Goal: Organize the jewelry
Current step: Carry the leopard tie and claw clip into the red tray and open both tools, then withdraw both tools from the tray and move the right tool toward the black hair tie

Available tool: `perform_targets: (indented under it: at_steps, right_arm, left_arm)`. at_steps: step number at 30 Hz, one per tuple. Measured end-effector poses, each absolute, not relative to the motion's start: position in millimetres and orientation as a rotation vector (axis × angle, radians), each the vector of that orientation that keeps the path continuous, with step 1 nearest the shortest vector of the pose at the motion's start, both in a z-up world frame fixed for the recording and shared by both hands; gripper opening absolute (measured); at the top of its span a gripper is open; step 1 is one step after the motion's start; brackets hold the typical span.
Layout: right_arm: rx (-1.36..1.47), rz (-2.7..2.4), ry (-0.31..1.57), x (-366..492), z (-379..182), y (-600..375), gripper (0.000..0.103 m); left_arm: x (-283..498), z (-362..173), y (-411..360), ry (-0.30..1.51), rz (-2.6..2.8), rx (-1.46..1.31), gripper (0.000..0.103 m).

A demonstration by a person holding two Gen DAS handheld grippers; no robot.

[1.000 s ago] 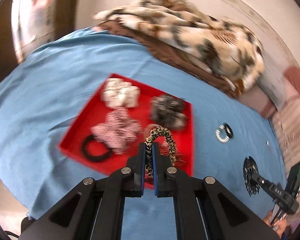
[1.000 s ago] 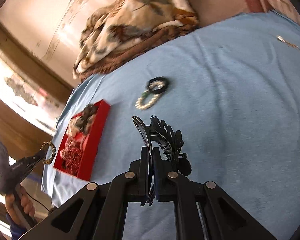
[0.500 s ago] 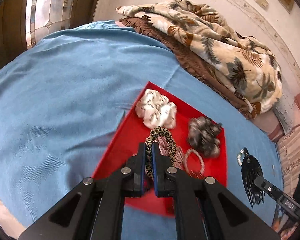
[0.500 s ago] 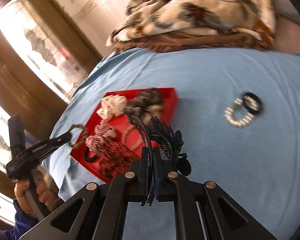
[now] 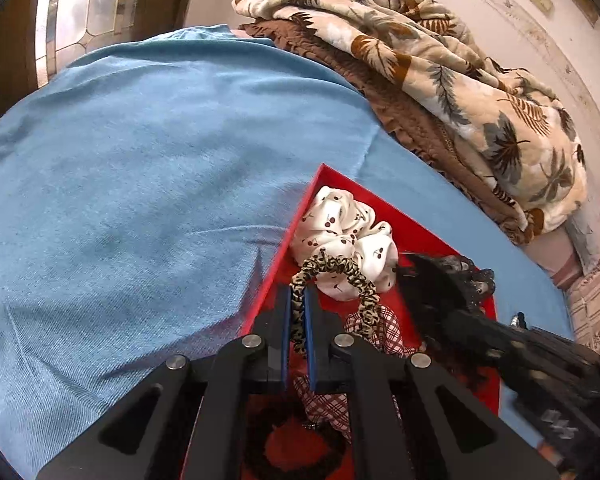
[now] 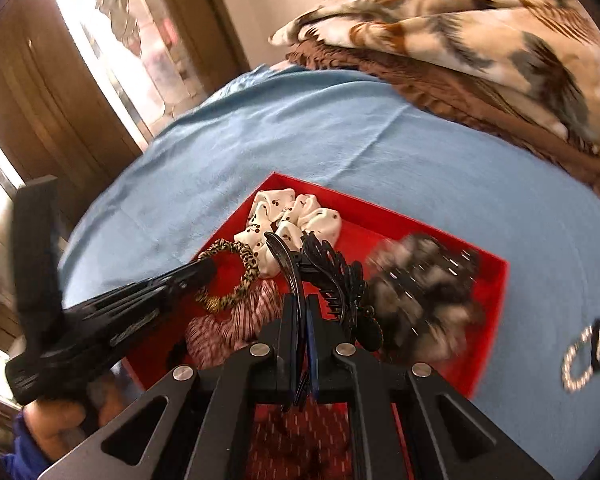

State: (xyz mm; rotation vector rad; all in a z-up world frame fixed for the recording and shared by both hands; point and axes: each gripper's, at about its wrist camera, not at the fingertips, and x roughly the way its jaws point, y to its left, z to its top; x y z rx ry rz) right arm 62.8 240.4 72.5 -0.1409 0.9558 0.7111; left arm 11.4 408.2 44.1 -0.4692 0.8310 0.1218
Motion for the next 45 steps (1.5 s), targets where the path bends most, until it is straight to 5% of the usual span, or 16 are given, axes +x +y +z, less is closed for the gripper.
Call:
perform_targets:
  at_steps: [7,12,17,24,45]
  right_arm:
    - [-0.151,0.670,0.979,70,57,244,0.006]
    - [-0.181,0.658,0.950,63,67,246,0.008]
    - [-0.173,0.645,0.906,53,86,242,0.039]
    - [-0.136,0.596,0.876,19,106,196,0.056]
    - [0.015,0.218,0.973,-79,70,-21,0.063]
  left_arm:
    - [4,48,417,0.796,0.077,-0.513,0.010]
    - [-3,56,418,0.738,0.038,-0.537,0.033]
    - [-11,66,415,0.679,0.045,-0.506,0.049]
    - [-18,65,417,0.664,0.078,-0.492,0.061]
    - [-103,78,324,0.717,0.094,-0.272,0.064]
